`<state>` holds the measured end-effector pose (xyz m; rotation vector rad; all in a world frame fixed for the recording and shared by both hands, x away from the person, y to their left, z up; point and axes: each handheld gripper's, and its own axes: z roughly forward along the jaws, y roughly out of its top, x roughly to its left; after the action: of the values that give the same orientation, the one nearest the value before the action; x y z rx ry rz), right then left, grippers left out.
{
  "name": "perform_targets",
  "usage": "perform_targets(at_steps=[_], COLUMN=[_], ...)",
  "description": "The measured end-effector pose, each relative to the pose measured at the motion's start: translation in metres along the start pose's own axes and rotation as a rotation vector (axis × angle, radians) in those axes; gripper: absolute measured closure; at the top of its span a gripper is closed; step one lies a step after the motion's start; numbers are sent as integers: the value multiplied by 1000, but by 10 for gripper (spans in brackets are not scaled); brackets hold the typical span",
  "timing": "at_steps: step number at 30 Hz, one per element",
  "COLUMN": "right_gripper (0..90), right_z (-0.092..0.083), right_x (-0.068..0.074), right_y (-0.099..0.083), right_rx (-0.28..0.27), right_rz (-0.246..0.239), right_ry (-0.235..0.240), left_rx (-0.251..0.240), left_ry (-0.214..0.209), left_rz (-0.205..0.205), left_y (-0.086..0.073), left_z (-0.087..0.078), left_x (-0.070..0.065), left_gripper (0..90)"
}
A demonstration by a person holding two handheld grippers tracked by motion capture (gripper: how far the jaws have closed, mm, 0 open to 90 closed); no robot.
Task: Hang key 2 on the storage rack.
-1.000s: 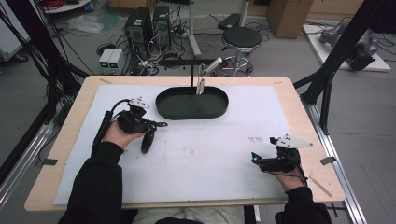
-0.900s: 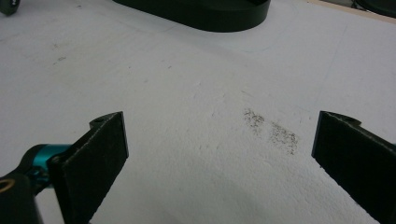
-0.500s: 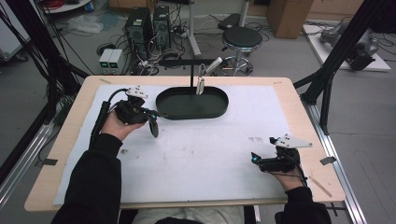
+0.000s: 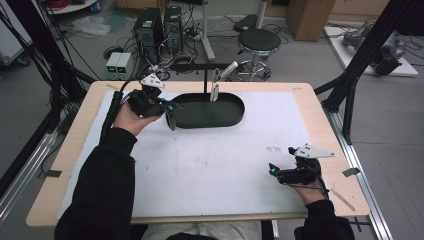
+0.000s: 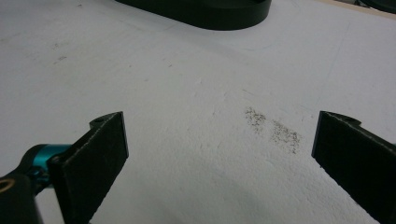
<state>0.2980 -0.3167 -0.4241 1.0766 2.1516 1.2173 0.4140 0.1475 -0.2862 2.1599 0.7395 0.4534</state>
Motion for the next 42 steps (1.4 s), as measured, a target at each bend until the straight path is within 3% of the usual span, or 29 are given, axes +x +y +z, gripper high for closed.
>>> perform_targets(at_steps=[10,13,21,30,32,42], right_gripper=[29,28,29,29,29,29], right_z=[0,1,2,2,2,3], right_x=[0,0,-1,-1,-2,-3], right_y=[0,0,-1,-1,-1,-2], right_rx=[-1,0,12,10,11,15], right_rz=[-6,-8,1,3,3,3], right_ry=[1,0,3,3,1,-1], left_rx=[-4,-24,-22,4,19,-37], left_ry=[10,-2,11,9,34,57], left_rz=[30,19,22,51,63,57], left_y=[26,31,44,63,67,82], left_z=[2,2,7,19,24,33], left_x=[2,5,11,8,10,14], left_gripper=[828,828,828,827,827,829])
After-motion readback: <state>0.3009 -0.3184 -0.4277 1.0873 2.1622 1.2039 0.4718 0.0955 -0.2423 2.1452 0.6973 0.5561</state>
